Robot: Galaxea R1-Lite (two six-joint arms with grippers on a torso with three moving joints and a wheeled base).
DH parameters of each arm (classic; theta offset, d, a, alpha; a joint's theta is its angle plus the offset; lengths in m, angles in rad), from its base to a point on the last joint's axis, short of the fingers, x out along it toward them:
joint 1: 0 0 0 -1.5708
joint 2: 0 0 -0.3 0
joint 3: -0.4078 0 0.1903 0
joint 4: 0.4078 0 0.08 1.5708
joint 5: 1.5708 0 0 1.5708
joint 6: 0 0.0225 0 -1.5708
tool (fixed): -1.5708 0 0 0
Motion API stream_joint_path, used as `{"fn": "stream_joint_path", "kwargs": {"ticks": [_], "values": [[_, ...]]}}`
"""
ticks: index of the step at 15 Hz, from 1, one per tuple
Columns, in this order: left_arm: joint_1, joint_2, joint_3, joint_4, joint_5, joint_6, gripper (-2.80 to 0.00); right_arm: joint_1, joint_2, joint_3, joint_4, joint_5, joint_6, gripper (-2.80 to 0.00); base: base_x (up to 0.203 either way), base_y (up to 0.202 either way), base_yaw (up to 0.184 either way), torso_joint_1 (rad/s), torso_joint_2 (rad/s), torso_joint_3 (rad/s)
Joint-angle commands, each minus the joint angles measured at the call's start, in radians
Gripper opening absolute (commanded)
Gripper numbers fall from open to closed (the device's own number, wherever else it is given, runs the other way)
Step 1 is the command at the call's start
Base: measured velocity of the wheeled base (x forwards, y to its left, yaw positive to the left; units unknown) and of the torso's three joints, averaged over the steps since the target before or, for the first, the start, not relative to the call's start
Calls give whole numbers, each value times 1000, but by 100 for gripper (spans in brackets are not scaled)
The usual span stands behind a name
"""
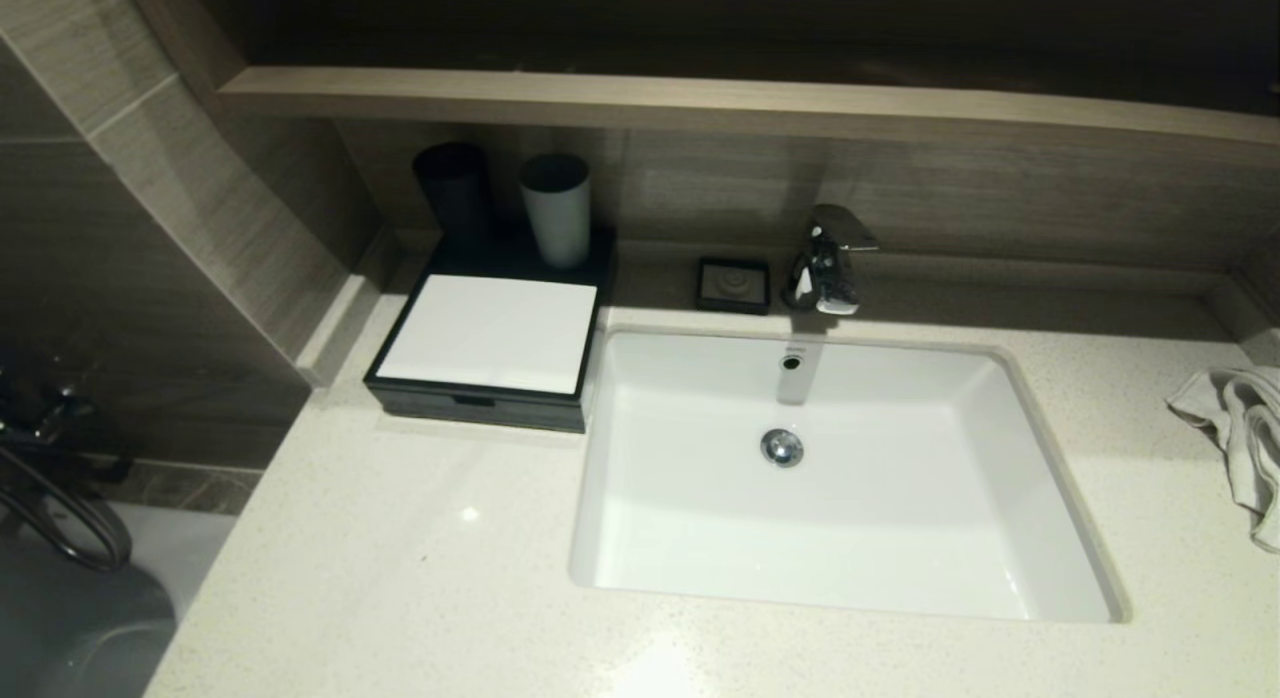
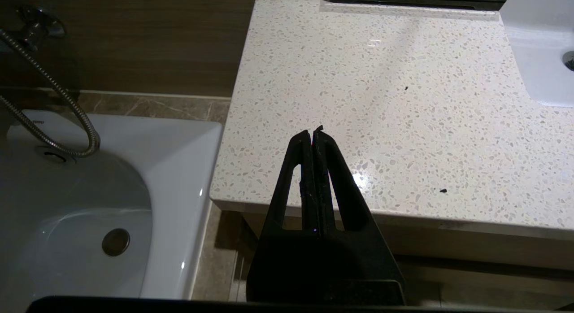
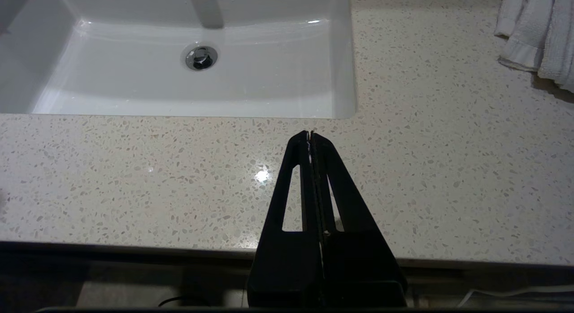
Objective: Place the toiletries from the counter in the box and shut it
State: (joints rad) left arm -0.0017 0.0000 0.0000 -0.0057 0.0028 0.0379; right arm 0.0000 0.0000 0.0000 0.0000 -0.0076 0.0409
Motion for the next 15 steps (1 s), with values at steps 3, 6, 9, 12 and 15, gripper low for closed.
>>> {"fn": "stream_joint_path", "kwargs": {"ticks": [3,6,9,12,15], "values": [[-1,2,0,0,0,0,-280,0,2,0,0,0,1,-280,0,0,0,0,0,0],[-1,2,0,0,0,0,-280,0,2,0,0,0,1,-280,0,0,0,0,0,0],[0,2,0,0,0,0,-280,0,2,0,0,0,1,-280,0,0,0,0,0,0],[-1,2,0,0,0,0,-280,0,2,0,0,0,1,-280,0,0,0,0,0,0],[0,2,0,0,0,0,-280,0,2,0,0,0,0,-280,0,0,0,0,0,0]]}}
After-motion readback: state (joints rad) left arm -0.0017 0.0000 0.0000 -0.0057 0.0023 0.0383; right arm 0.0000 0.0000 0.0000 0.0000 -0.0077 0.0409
